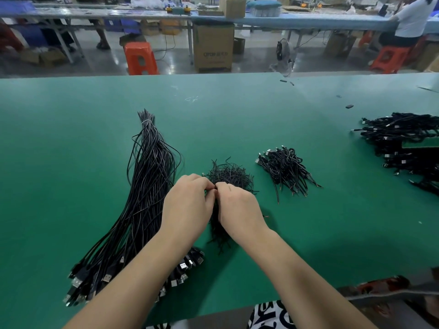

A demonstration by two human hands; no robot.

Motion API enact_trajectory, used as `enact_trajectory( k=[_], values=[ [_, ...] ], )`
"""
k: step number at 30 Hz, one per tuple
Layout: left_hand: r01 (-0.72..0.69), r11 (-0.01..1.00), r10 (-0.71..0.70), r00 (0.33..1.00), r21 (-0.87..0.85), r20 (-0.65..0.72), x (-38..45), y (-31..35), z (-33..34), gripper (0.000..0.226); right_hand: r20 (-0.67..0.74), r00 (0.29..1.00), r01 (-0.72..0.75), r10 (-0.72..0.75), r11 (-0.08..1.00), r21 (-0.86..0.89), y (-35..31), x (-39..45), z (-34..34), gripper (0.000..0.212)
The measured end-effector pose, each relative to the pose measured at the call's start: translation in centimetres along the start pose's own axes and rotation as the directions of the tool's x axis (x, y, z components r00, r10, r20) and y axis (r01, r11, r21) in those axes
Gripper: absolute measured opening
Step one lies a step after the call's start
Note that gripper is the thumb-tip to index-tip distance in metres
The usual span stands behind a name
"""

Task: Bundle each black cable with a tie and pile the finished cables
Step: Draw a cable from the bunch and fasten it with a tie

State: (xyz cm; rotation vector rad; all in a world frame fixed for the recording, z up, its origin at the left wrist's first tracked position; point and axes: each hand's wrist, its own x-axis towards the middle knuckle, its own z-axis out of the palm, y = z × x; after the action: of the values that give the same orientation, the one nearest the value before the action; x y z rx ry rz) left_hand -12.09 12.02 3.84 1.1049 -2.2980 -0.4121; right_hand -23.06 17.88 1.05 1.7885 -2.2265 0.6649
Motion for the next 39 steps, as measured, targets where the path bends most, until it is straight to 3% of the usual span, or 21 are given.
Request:
enact_trajectory(
  k=[4, 8, 11, 15, 17, 19, 20, 22, 26, 30, 34, 39],
  values=[
    [0.080, 0.990, -0.072, 0.995, -0.113, 0.074, 0.6, -0.6, -0.2, 0.003, -0.007, 1.000, 0.021, -0.021, 1.000, -0.012, 0.2, -0.3, 0.3, 0.034],
    [0.033, 0.999, -0.030, 0.996, -0.035, 0.089, 0.6, -0.7, -0.1, 0.006, 0.010, 0.999, 0.038, -0.038, 0.999, -0.011, 0.2, -0.4, 0.6, 0.034],
    [-0.088, 0.992, 0.081, 0.994, 0.087, 0.079, 0.6, -0.7, -0.2, 0.010, 0.088, 0.996, 0.028, -0.030, 0.999, 0.032, 0.3, -0.2, 0.8, 0.021],
    [-0.363, 0.889, 0.356, 0.931, 0.279, 0.080, 0.9, -1.4, -0.6, 0.010, 0.252, 0.964, -0.153, 0.087, 0.954, 0.259, 0.8, 0.3, -0.1, 0.024],
    [-0.410, 0.864, 0.413, 0.909, 0.291, 0.054, 1.1, -1.9, -0.9, 0.012, 0.425, 0.902, -0.294, 0.074, 0.826, 0.481, 1.5, 0.9, -1.1, 0.025],
    [-0.456, 0.852, 0.471, 0.882, 0.259, 0.004, 1.1, -2.3, -1.1, 0.018, 0.581, 0.814, -0.500, -0.008, 0.499, 0.707, 2.5, 1.3, -2.4, 0.019],
    [-0.481, 0.847, 0.498, 0.867, 0.227, -0.021, 1.1, -2.4, -1.1, 0.015, 0.633, 0.772, -0.584, -0.058, 0.329, 0.742, 3.0, 1.4, -2.9, 0.015],
    [-0.532, 0.832, 0.546, 0.836, 0.159, -0.059, 1.0, -2.5, -1.0, 0.007, 0.682, 0.721, -0.673, -0.124, 0.111, 0.732, 3.6, 1.6, -3.6, 0.017],
    [-0.580, 0.812, 0.584, 0.805, 0.067, -0.108, 0.8, -2.3, -0.7, 0.004, 0.736, 0.670, -0.742, -0.097, -0.130, 0.658, 3.3, 1.8, -3.4, 0.019],
    [-0.593, 0.802, 0.597, 0.796, 0.070, -0.102, 0.6, -2.3, -0.9, 0.004, 0.734, 0.667, -0.739, -0.126, -0.238, 0.631, 3.1, 1.7, -3.1, 0.014],
    [-0.554, 0.827, 0.562, 0.820, 0.096, -0.107, 0.3, -2.6, -0.9, 0.013, 0.717, 0.694, -0.709, -0.060, -0.231, 0.667, 3.1, 1.6, -2.8, 0.010],
    [-0.524, 0.852, 0.523, 0.849, 0.011, -0.078, 0.1, -2.7, -1.1, 0.012, 0.707, 0.707, -0.695, -0.032, -0.215, 0.686, 2.9, 1.4, -2.4, 0.011]
  ],
)
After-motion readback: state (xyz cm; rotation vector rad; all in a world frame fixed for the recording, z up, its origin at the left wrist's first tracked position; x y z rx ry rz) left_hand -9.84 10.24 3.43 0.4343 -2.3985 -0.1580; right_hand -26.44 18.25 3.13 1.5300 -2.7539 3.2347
